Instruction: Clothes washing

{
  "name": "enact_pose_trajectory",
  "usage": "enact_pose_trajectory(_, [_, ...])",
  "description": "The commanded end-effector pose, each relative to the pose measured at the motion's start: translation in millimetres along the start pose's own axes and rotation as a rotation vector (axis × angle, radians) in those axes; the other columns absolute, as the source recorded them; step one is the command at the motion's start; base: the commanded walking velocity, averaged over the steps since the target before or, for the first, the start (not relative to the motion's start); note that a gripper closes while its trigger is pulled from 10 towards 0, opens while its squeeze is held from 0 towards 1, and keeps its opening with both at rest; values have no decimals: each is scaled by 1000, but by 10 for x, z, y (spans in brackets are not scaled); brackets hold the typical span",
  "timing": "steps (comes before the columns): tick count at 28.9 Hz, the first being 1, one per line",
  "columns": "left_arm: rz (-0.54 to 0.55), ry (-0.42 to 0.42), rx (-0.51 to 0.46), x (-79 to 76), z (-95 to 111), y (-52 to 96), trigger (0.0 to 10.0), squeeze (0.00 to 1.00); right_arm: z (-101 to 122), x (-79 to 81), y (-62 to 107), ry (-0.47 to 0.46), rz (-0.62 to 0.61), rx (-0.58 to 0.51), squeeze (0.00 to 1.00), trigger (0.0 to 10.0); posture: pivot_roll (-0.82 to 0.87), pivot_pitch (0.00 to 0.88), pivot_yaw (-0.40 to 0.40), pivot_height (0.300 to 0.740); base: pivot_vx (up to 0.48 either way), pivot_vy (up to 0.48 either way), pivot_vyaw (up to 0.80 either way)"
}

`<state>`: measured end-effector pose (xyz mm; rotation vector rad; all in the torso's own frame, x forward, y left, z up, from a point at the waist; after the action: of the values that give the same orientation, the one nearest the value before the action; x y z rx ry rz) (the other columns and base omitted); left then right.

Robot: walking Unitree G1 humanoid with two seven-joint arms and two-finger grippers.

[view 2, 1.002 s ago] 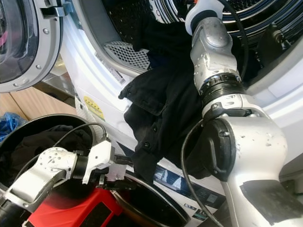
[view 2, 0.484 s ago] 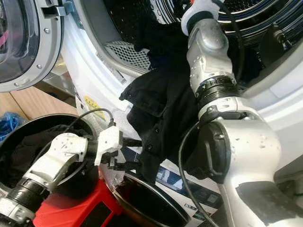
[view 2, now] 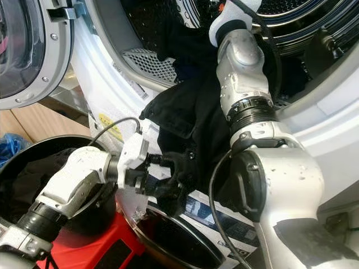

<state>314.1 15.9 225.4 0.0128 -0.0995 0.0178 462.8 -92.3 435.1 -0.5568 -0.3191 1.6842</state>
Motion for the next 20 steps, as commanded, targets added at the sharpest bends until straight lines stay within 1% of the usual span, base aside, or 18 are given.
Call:
enact_pose_trajectory(1, [76,-80,-47,142,146,39,10000,0,-33,-26,21,-15,-11,-4,0,10000,123,105,-55,740,0,0,0])
enact_pose_trajectory(2, [76,-80,-47,142,146,39,10000,0,-33,-26,21,-15,-11,-4,0,10000,123,105,-55,740,0,0,0])
enact_pose_trajectory(4, [151,-153,-68,266,218,78,10000,0,-38,-25,28,-16,-12,-7,0,10000,120,103,-53,740,0,0,0])
enact_pose_trajectory(5, [151,-153,-68,266,218,78,10000,0,-38,-25,28,-16,-12,-7,0,10000,120,103,-53,740,0,0,0])
enact_pose_trajectory(6, [168,-178,-68,295,240,88,10000,0,-46,-27,33,-15,-11,-8,0,10000,120,102,-52,740,0,0,0])
enact_pose_trajectory(7, [168,-178,-68,295,240,88,10000,0,-46,-27,33,-15,-11,-8,0,10000,120,102,-52,740,0,0,0])
enact_pose_trajectory(12, [213,-264,-64,384,322,94,10000,0,-88,-61,65,4,-20,-9,0,10000,112,102,-48,740,0,0,0])
enact_pose_trajectory(15, [261,-322,-90,468,418,104,10000,0,-70,-74,74,17,-23,-21,0,10000,112,104,-48,740,0,0,0])
enact_pose_trajectory(16, [261,-322,-90,468,418,104,10000,0,-70,-74,74,17,-23,-21,0,10000,112,104,-48,740,0,0,0])
enact_pose_trajectory(17, [272,-346,-91,489,443,106,10000,0,-58,-83,78,40,-24,-26,0,10000,112,104,-48,740,0,0,0])
enact_pose_trajectory(18, [293,-394,-95,521,496,107,10000,0,-26,-117,87,68,-31,-40,0,10000,112,104,-48,740,0,0,0])
enact_pose_trajectory(20, [299,-411,-104,538,533,101,10000,0,21,-157,93,78,-42,-56,0,10000,105,110,-45,740,0,0,0])
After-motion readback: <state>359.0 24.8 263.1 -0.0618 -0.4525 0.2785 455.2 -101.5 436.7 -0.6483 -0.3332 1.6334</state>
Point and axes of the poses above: a point about 5 cm out from each wrist's last joint towards the gripper, its own y axis pointing back from the gripper into the wrist, its own z axis along the axis of the wrist's last joint, x = y × z, the point moved 6 cm from there along -y, pointing out of the wrist towards the gripper, and after that the axes turned 14 degrees about y, right-handed, at the moved point
